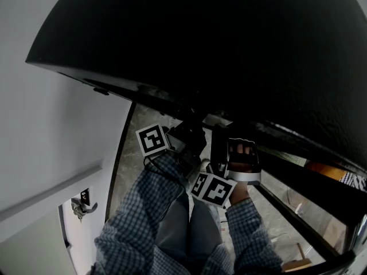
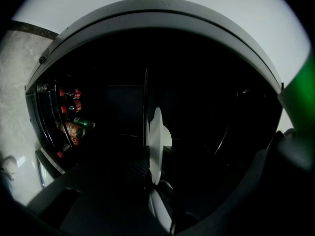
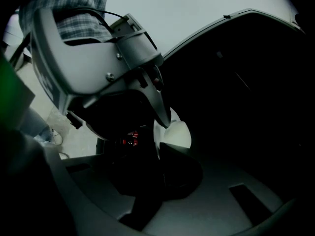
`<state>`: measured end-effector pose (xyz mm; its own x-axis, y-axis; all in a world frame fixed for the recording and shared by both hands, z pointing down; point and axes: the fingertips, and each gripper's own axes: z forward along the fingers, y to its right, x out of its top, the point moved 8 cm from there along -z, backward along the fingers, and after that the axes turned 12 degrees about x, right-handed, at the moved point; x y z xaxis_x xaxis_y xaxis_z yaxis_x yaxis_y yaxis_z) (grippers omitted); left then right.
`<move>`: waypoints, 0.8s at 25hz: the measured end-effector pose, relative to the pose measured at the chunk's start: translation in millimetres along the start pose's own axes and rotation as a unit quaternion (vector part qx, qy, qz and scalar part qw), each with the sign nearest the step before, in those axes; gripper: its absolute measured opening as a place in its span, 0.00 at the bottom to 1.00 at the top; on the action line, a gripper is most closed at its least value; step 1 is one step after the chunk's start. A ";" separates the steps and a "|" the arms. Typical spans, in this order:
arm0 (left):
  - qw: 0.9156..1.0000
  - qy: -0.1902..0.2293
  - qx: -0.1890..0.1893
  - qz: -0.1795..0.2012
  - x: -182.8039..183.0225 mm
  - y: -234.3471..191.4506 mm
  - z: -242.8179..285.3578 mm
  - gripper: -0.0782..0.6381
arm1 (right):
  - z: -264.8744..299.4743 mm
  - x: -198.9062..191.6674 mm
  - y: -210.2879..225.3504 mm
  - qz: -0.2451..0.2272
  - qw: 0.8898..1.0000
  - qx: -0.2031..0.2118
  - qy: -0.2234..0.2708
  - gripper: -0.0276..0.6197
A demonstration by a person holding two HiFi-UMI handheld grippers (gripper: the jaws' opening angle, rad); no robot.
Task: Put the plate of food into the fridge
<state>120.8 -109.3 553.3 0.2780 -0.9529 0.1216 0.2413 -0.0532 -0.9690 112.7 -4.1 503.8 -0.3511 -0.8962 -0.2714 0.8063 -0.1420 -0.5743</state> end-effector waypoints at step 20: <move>0.999 -0.002 0.033 0.029 -6.4 -9.1 -49.3 0.18 | 27.3 -7.8 27.6 0.029 0.999 -0.013 -0.007 0.10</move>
<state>71.0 -117.4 550.7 0.2976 -0.9523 0.0672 0.2854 0.0216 -0.9582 150.7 -12.5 511.2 -0.2967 -0.9086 -0.2941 0.8129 -0.0786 -0.5771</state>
